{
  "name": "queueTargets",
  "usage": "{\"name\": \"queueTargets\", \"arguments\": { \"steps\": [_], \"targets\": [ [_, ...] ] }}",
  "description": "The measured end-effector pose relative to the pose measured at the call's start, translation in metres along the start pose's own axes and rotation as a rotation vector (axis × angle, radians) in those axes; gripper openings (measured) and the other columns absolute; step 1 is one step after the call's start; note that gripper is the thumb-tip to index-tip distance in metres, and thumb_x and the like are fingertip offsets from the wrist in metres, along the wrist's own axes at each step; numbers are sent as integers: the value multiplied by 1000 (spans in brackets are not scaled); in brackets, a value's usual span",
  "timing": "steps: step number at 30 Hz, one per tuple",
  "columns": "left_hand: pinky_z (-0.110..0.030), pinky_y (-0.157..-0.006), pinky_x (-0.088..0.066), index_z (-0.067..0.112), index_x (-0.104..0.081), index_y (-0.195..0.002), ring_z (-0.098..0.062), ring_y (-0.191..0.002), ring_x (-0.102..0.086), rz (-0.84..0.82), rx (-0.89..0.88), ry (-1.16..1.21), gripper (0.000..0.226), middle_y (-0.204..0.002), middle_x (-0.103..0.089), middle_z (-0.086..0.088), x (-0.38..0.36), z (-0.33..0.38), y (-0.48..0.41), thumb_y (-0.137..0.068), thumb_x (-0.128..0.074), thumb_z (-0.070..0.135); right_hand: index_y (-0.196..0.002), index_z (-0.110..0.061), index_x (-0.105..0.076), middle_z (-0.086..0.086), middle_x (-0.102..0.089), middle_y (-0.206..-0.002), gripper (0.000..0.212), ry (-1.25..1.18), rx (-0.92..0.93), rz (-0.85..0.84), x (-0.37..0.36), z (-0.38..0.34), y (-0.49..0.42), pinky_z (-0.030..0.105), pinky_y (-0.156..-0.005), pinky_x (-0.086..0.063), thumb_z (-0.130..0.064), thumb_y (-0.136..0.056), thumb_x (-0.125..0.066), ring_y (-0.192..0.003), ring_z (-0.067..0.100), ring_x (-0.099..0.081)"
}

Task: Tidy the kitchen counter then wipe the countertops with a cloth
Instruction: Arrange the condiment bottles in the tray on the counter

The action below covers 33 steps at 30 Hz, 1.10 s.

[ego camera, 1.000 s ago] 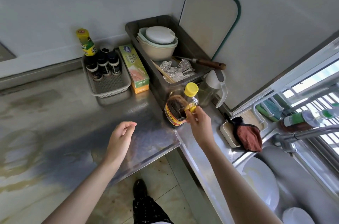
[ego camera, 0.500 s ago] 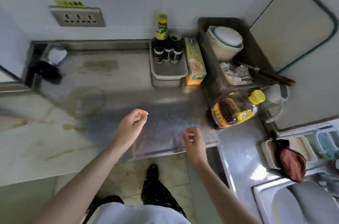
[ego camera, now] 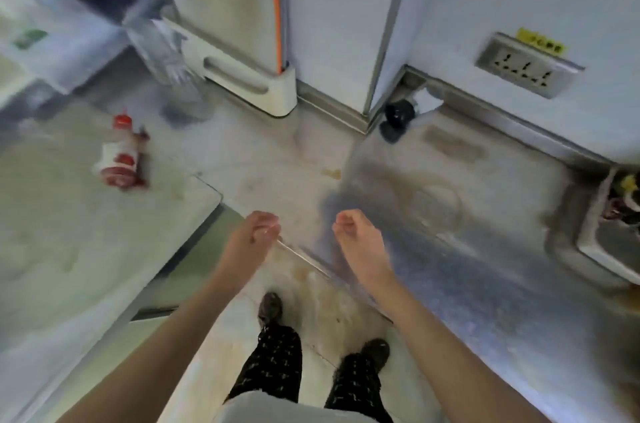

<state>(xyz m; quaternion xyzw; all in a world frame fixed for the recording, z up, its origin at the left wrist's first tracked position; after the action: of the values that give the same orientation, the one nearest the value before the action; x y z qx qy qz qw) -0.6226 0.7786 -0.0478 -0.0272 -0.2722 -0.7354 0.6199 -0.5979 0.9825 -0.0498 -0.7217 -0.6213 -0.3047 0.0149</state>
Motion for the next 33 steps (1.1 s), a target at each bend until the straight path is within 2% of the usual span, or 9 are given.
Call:
{"name": "queueTargets", "arguments": {
  "steps": [5, 7, 11, 13, 17, 21, 24, 28, 33],
  "targets": [
    [-15, -75, -42, 11, -60, -102, -16, -93, -61, 248, 90, -1, 14, -102, -64, -3, 119, -43, -25, -88, -59, 12, -103, -4, -60, 12, -66, -102, 16, 59, 140, -177, -117, -78, -47, 25, -85, -46, -7, -88, -57, -85, 20, -60],
    [-12, -71, -42, 8, -58, -109, -15, -92, -59, 366, 118, -26, 22, -107, -59, -2, 160, -54, -30, -88, -60, 16, -104, -3, -60, 11, -65, -103, 17, 84, 188, -241, -159, -106, -58, 19, -80, -43, -7, -89, -56, -85, 17, -58],
    [-36, -87, -45, 8, -50, -119, -27, -103, -54, 671, 152, -265, 43, -120, -46, -11, 240, -67, -52, -84, -64, 27, -103, -4, -59, 10, -63, -103, 17, 106, 219, -322, -224, -142, -77, 26, -84, -44, -6, -88, -54, -88, 19, -59],
    [-40, -93, -41, 10, -44, -126, -31, -114, -47, 718, 173, -327, 54, -126, -42, -13, 267, -69, -78, -82, -65, 33, -103, -5, -59, 8, -62, -102, 16, 119, 220, -325, -240, -149, -84, 22, -81, -42, -6, -88, -53, -87, 16, -57],
    [-44, -93, -41, 10, -33, -134, -35, -119, -45, 531, 334, -404, 71, -131, -40, -16, 284, -80, -137, -79, -67, 40, -101, -7, -60, 3, -61, -99, 14, 134, 162, -287, -249, -143, -91, 24, -81, -44, -8, -88, -55, -87, 17, -58],
    [-41, -84, -44, 7, -43, -121, -36, -108, -54, 418, 404, -370, 61, -120, -54, -17, 287, -97, -160, -77, -69, 38, -101, -9, -60, 2, -62, -101, 14, 140, 67, -225, -236, -128, -96, 24, -82, -46, -8, -89, -54, -87, 15, -58],
    [-38, -83, -46, 12, -49, -119, -32, -103, -59, 362, 306, -284, 59, -112, -62, -7, 283, -91, -160, -71, -74, 37, -100, -11, -61, 3, -64, -101, 13, 95, 20, -180, -219, -126, -100, 20, -79, -44, -9, -88, -56, -85, 16, -59],
    [-38, -70, -53, 24, -45, -110, -15, -84, -62, 189, 84, 113, 51, -92, -59, 11, 234, -49, -142, -70, -78, 18, -89, -25, -59, -2, -63, -96, 7, -166, -86, -110, -191, -128, -101, 40, -86, -51, -18, -86, -59, -84, 21, -63],
    [-23, -63, -54, 22, -43, -122, -12, -92, -63, -177, -44, 172, 66, -102, -60, 8, 132, 7, -124, -68, -79, 8, -122, -12, -47, 2, -55, -108, 39, -459, -133, -72, -141, -134, -86, 33, -78, -51, -20, -88, -63, -88, 17, -58]
  ]
}}
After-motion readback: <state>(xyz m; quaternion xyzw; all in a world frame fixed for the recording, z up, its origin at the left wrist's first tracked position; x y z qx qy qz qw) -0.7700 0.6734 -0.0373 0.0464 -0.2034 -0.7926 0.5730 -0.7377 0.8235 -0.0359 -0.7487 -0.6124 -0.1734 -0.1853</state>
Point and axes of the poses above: each hand's wrist, its own y-axis away from the middle knuckle, its own x-axis out of the back of the hand, z = x × y, the point moved 7 cm from there along -y, towards the middle knuckle
